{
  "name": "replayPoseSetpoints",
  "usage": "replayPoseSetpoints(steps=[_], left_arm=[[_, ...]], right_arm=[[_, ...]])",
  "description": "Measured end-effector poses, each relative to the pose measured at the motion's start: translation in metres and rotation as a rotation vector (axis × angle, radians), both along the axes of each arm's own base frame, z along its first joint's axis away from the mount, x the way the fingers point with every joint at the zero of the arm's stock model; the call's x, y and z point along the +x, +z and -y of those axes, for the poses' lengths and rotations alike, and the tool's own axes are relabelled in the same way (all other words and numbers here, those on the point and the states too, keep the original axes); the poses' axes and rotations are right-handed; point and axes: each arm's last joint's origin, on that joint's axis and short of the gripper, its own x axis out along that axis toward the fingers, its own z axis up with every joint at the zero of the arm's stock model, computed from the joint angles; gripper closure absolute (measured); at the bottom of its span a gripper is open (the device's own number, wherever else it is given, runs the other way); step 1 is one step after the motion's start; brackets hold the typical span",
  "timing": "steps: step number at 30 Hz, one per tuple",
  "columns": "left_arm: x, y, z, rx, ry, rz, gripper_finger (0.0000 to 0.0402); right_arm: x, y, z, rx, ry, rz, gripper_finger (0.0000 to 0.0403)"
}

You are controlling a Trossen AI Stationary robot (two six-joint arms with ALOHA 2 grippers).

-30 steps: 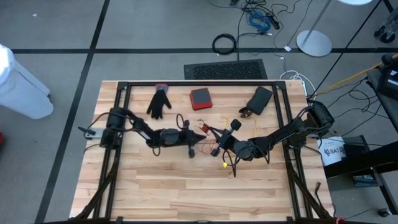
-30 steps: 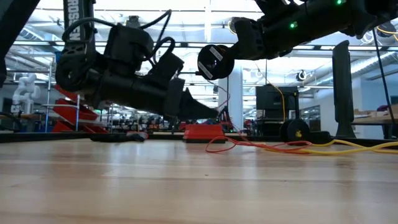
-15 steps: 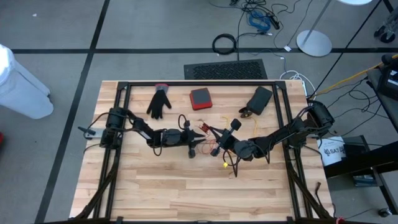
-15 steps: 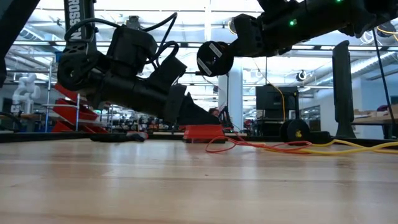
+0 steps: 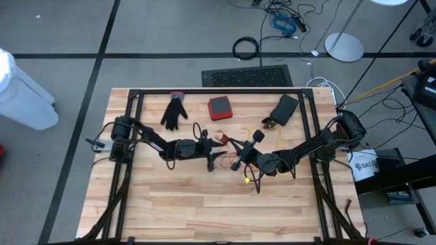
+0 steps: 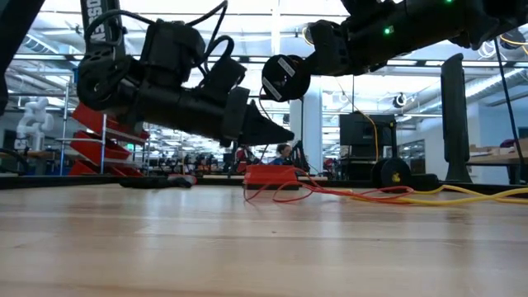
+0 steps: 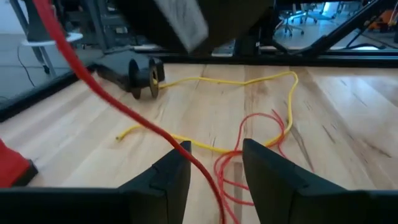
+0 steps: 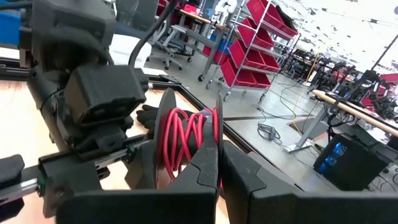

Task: Coil cords
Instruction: Coil the red wire onto the spool

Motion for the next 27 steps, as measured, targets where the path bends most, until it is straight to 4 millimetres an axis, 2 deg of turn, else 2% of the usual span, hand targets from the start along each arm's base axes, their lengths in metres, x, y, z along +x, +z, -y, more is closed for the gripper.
replayPoseSetpoints(steps=[12,18,27], left_arm=[[-0.011,0.041,-0.005,0.148,0.129,-0.061,0.0249],[-0.018,0.054,-0.004,0.206,0.106,-0.123,0.0249],[-0.023,0.072,-0.003,0.236,0.051,-0.074,0.0249]], right_arm=[[-0.001,0.0,-0.004,-0.016,0.008,-0.015,0.0403],[-0.004,0.006,-0.005,-0.007,0.021,-0.006,0.0403],[-0.016,0.016,-0.007,0.043,0.038,-0.022,0.0403]])
